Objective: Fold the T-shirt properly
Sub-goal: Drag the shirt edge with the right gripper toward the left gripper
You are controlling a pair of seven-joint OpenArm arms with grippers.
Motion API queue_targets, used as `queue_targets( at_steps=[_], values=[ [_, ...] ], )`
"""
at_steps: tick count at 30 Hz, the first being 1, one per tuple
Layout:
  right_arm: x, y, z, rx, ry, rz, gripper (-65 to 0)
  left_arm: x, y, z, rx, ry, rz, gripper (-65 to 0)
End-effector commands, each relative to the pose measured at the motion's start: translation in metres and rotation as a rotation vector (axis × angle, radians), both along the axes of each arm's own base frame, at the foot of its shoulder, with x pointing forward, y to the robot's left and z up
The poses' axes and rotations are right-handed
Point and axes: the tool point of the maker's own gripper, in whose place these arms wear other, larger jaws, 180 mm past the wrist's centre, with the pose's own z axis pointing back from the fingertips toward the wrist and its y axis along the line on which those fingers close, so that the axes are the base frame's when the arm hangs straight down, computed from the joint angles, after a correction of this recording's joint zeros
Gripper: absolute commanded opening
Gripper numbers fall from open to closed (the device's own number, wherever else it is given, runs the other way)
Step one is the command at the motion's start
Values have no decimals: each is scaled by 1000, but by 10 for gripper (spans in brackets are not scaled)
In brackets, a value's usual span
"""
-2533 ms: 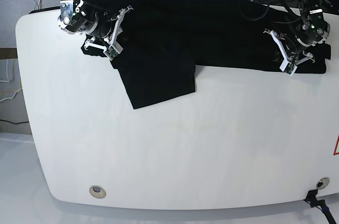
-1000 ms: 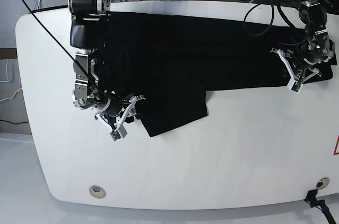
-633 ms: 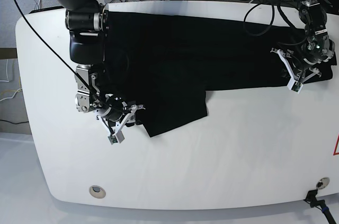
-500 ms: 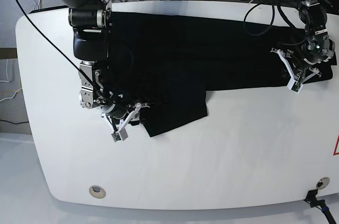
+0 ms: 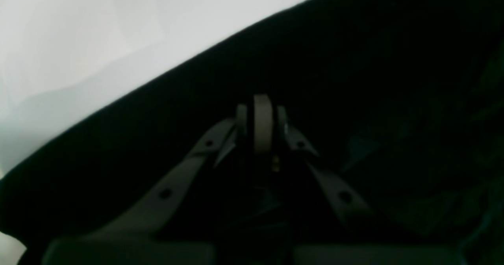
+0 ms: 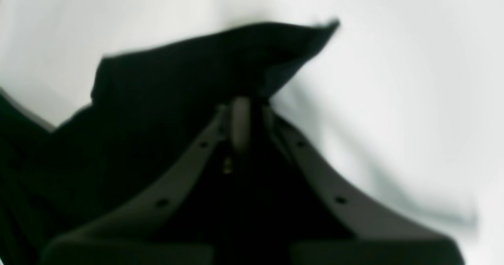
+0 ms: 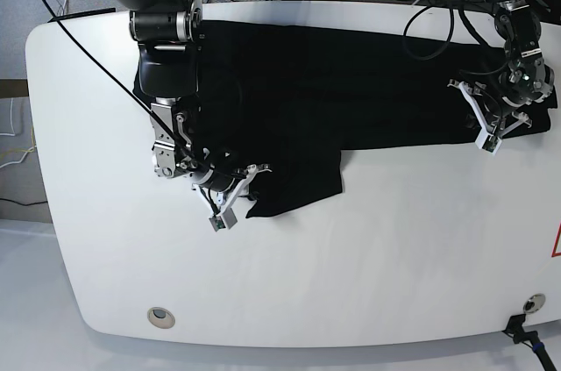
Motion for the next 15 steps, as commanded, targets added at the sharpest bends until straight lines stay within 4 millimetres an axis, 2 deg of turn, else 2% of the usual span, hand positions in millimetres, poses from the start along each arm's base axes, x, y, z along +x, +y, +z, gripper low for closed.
queue_targets(
  at_steps=[1,3,6,9,15],
  values=[
    [16,-1,28,-33,-49,31,-650,-4,10,-1,45,31,7,-650],
    [15,0,43,-73,-63,82,-650,-4,10,-1,45,31,7,-650],
    [-1,15,67,-120,-90,185,-650,-3,10,-1,46,32,7,-650],
    [-24,16,86,-162,-108,237,-650,-3,10,-1,46,32,7,-650],
    [-84,26,102,-82,-103,325,-650,-4,10,-1,45,34,6,-650]
  ],
)
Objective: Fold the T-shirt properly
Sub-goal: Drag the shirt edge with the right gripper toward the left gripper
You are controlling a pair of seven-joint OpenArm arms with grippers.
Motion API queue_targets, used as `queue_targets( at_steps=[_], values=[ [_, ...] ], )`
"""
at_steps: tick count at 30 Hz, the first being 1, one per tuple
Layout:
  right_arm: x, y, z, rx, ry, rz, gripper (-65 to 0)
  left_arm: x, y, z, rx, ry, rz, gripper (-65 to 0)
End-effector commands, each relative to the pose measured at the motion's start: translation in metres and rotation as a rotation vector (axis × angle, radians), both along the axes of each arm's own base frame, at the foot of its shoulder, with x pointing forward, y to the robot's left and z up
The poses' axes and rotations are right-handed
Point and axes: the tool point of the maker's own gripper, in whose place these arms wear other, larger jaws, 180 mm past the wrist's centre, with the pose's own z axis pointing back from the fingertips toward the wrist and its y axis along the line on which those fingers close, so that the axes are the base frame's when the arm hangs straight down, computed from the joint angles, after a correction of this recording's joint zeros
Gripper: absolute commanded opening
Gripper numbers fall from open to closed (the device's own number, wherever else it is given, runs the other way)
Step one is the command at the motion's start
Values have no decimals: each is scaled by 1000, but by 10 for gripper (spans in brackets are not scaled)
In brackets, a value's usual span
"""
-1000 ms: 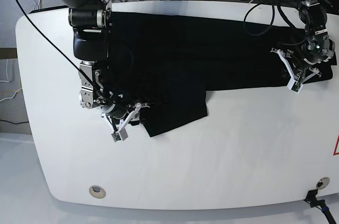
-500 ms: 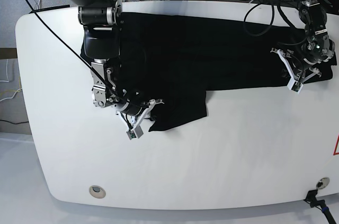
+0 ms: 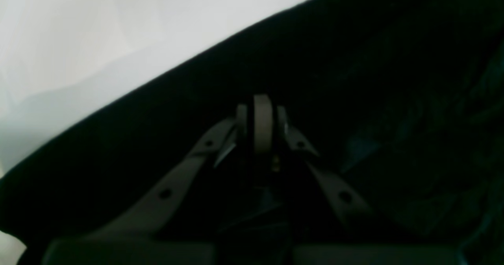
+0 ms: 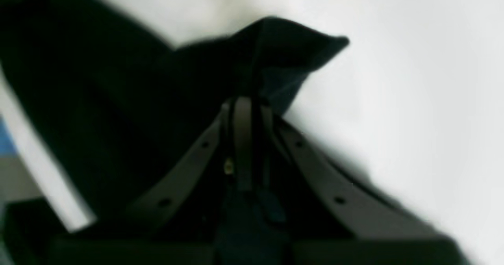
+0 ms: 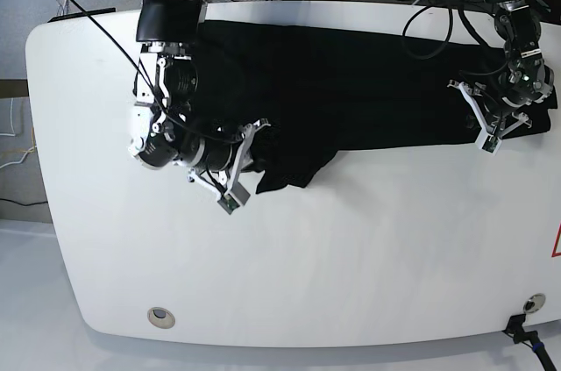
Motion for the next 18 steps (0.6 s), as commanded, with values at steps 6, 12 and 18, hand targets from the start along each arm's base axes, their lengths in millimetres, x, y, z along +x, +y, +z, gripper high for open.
queue_targets(
  at_steps=[6,12,18],
  values=[
    [-54,11,27,79,-29,77,-650,-5,-2,-6,42,49,-33,-650],
    [-103,26,11,94,44,202,-650,-5,-2,-6,42,49,-33,-650],
    [-163,58,-8,23,112,467,-650,-5,-2,-6,42,49,-33,-650]
  ],
)
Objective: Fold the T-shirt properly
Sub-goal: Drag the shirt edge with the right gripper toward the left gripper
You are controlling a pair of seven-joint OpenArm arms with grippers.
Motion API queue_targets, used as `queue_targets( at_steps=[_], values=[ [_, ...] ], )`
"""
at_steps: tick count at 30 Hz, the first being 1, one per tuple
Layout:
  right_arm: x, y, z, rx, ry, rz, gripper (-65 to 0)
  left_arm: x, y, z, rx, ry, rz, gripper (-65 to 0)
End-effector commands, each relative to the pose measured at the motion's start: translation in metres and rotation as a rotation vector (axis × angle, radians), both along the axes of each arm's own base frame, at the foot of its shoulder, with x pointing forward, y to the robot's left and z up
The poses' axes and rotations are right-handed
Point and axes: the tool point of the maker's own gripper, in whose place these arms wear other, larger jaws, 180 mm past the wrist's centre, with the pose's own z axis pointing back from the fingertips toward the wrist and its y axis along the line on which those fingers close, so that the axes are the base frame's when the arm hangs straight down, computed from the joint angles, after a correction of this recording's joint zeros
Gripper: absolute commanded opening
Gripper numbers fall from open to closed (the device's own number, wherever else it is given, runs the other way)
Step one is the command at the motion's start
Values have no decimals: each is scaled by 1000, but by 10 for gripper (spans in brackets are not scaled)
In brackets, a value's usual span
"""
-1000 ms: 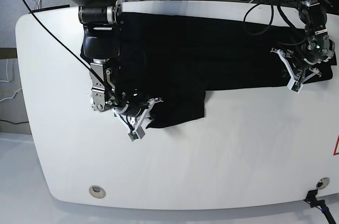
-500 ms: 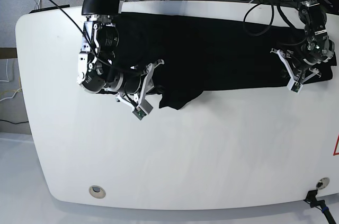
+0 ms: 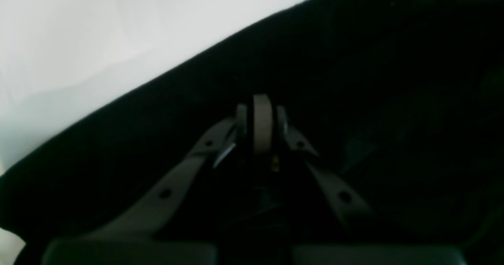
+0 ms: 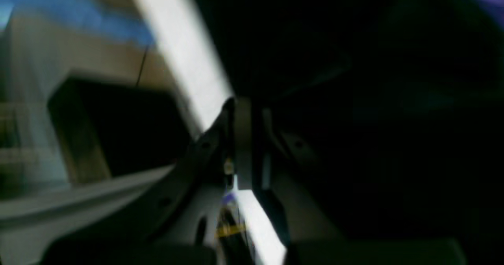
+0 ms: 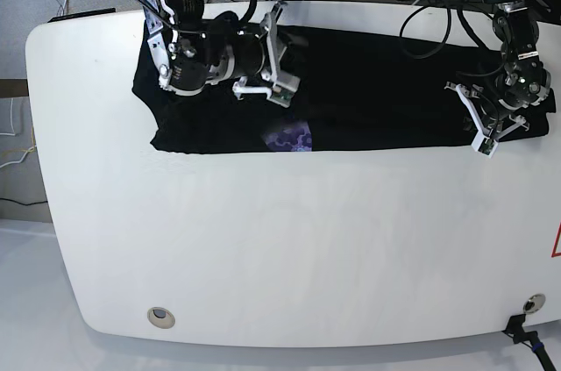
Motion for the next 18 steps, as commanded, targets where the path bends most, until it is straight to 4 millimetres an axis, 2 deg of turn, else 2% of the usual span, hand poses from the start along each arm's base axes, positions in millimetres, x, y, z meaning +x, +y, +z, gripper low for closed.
queue_targets(
  at_steps=[1,3,6,9,12,18],
  values=[
    [-8,6,4,7,-21,65,-646,-7,6,-4,36,43,-9,-650],
    [-18,7,0,-12,-11,113,-529,-7,6,-4,36,43,-9,-650],
    [-18,-2,-3,-40,-17,122,-365,-7,6,-4,36,43,-9,-650],
    [-12,-12,-4,-67,-36,126,-253,-7,6,-4,36,43,-9,-650],
    [2,-19,0,-79,-68,109,-245,-7,6,-4,36,43,-9,-650],
    [59,-33,35,40,-171,-136,-265,-7,6,-4,36,43,-9,-650]
  ],
)
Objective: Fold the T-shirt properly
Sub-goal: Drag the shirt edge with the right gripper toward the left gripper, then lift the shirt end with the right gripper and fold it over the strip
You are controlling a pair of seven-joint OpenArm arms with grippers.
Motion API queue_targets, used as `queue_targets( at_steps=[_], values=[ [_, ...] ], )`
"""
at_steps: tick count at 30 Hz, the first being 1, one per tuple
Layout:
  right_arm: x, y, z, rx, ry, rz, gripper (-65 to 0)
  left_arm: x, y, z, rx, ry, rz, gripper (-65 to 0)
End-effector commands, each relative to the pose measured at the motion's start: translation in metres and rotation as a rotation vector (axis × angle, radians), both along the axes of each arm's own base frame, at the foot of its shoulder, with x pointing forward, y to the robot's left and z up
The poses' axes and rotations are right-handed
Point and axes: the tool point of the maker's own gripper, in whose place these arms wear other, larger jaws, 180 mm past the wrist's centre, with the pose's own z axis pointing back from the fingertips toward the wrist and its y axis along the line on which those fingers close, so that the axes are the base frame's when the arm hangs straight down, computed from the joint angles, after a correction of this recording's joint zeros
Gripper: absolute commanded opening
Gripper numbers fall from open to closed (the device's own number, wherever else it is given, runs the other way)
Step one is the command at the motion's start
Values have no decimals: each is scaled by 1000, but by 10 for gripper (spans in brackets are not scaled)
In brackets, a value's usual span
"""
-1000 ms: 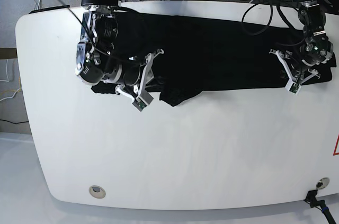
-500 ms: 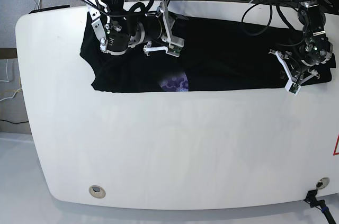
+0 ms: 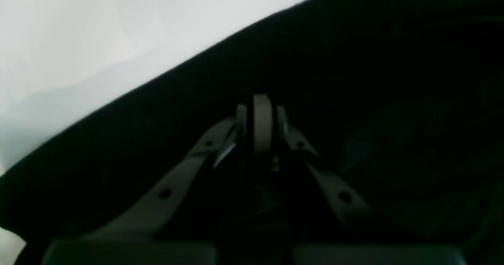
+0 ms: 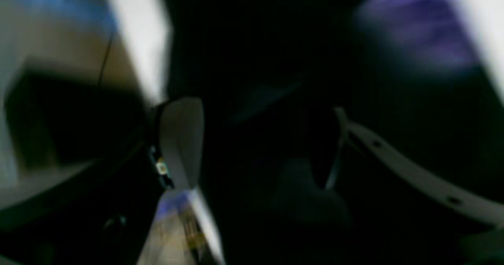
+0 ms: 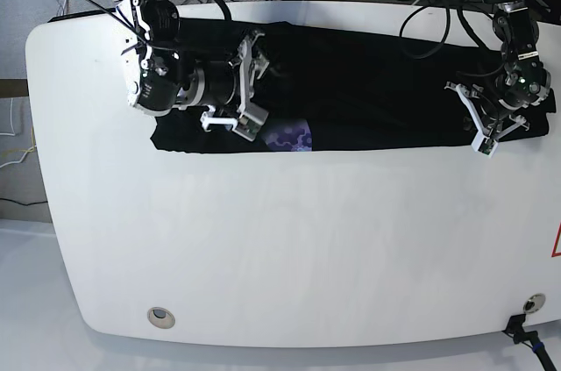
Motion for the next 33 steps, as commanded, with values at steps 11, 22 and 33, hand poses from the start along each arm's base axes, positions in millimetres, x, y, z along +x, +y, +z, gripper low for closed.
queue_targets(
  at_steps=[11,22,33],
  values=[
    [27,35,10,234,92,-195,-265,-7,5,-4,35,42,-9,-650],
    [40,33,-1,302,179,-360,-265,-7,5,-4,35,42,-9,-650],
    [2,74,13,284,184,-171,-264,-7,5,-4,35,42,-9,-650]
  ],
)
